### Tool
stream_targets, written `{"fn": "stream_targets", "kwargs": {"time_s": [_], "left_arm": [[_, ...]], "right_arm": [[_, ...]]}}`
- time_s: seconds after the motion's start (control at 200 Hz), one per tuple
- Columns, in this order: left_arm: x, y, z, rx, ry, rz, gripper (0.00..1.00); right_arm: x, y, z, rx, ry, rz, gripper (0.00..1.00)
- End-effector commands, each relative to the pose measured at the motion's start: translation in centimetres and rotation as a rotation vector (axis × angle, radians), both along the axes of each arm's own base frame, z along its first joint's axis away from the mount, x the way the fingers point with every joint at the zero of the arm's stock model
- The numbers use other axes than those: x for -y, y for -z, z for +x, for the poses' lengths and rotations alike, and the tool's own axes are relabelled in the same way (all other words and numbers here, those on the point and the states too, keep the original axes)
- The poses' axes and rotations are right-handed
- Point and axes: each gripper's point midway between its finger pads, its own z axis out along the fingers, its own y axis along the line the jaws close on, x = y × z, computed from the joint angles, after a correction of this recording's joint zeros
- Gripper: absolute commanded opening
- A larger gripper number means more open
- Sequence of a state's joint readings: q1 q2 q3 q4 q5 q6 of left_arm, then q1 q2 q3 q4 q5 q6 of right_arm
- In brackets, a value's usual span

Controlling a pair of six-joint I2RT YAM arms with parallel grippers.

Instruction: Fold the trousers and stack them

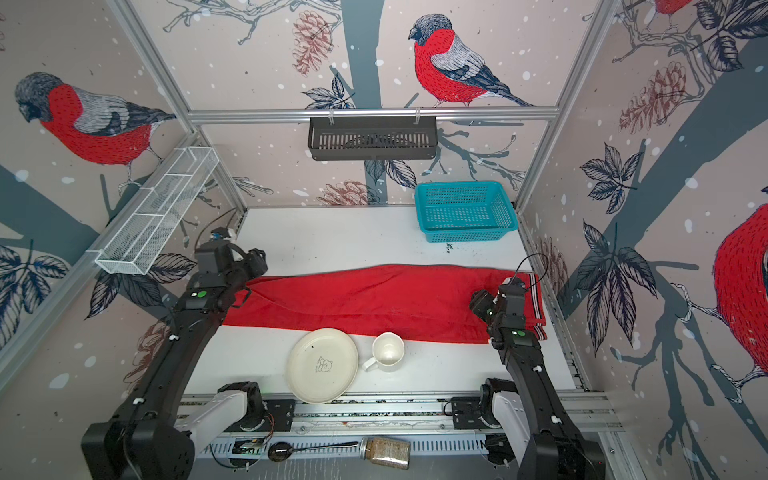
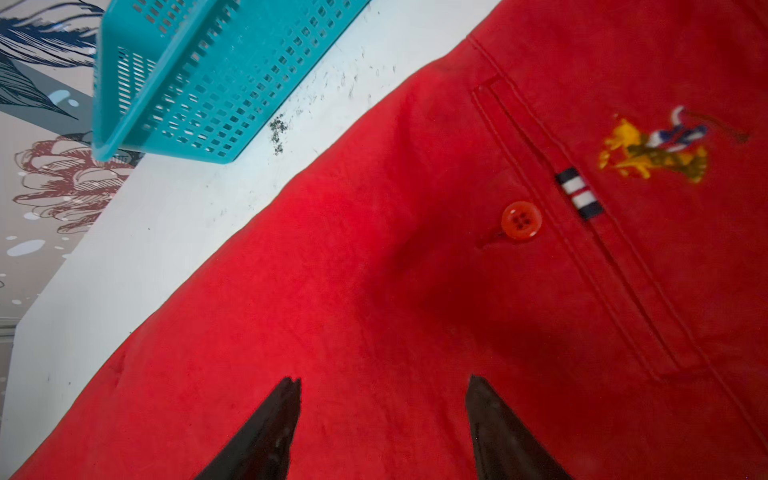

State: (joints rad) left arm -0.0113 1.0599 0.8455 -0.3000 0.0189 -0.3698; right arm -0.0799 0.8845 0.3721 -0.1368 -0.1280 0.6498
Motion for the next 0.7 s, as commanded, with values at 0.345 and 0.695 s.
{"fn": "stream_targets", "kwargs": {"time_s": [0.345,0.695], "left_arm": [[5.1,13.1,-2.9,-0.327,0.070,-0.131,0.35],[5.5,18.6,-2.9,-0.480,0.064,-0.140,0.26]], "right_arm": [[0.2,4.1,0.6,-0.118,0.005,-0.040,0.65],[0.6,5.7,1.1,-0.165,0.018,-0.055,0.65]]}}
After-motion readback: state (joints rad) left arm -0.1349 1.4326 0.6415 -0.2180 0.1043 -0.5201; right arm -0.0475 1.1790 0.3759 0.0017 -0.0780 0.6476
